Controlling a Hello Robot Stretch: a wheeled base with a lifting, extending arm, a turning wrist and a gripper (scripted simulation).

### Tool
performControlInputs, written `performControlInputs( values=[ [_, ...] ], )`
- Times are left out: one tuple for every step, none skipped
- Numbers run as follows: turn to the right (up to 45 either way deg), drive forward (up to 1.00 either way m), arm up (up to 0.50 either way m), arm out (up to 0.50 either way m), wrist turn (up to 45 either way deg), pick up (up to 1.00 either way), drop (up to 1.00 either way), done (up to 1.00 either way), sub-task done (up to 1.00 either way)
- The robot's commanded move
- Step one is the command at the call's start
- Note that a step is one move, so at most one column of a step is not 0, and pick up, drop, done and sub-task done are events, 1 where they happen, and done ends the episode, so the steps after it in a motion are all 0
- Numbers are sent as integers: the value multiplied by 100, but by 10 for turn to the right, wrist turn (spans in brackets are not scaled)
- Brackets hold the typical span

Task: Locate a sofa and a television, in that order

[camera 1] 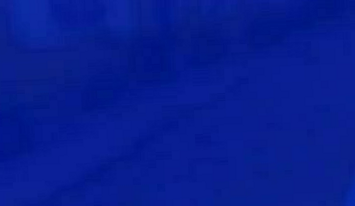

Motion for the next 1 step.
performControlInputs(
  values=[
    [-450,0,0,0,0,0,0,0,0]
  ],
)
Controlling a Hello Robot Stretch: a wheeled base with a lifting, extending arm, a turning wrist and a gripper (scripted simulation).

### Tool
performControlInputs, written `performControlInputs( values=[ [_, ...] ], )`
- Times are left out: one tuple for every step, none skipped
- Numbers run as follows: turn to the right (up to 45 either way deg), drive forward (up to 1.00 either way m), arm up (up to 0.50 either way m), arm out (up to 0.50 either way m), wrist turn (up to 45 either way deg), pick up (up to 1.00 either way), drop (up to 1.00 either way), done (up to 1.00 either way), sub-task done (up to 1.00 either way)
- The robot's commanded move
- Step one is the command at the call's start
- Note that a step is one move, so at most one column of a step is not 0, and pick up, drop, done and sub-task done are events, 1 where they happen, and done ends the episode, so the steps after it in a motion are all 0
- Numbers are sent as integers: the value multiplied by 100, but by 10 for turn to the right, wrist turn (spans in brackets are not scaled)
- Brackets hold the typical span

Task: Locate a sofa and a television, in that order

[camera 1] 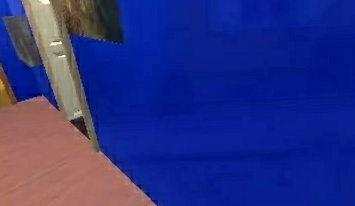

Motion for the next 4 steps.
performControlInputs(
  values=[
    [-360,0,0,0,0,0,0,0,0],
    [0,100,0,0,0,0,0,0,0],
    [0,100,0,0,0,0,0,0,0],
    [30,0,0,0,0,0,0,0,0]
  ],
)
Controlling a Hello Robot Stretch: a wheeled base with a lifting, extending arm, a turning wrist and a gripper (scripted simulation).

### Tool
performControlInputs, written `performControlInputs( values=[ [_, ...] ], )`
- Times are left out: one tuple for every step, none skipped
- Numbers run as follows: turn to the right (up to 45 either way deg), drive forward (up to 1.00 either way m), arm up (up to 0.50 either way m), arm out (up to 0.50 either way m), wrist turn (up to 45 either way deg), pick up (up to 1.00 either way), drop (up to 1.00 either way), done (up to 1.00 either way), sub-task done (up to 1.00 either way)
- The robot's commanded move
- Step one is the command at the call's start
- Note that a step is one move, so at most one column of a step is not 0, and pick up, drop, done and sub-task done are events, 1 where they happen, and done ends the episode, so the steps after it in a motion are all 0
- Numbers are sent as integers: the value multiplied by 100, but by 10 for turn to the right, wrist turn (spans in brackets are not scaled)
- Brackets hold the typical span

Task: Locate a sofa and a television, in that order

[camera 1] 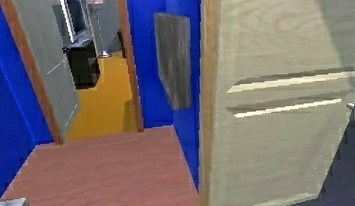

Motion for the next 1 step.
performControlInputs(
  values=[
    [0,10,0,0,0,0,0,0,0]
  ],
)
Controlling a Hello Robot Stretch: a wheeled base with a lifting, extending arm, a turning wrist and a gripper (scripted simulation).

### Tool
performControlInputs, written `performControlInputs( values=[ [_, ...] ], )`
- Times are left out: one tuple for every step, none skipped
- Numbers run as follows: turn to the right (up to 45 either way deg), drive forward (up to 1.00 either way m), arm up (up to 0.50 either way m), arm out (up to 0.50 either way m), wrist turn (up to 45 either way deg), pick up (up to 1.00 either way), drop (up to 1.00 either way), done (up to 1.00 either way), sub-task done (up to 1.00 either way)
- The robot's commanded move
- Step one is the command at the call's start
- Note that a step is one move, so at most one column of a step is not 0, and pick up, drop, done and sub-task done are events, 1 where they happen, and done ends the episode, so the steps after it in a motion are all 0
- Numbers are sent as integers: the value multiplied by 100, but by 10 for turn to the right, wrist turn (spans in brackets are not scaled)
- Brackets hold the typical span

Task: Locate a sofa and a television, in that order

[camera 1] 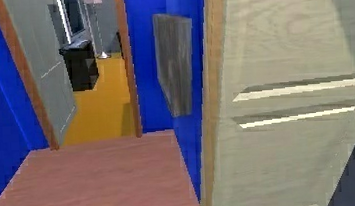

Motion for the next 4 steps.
performControlInputs(
  values=[
    [-60,0,0,0,0,0,0,0,0],
    [0,15,0,0,0,0,0,0,0],
    [450,0,0,0,0,0,0,0,0],
    [270,0,0,0,0,0,0,0,0]
  ],
)
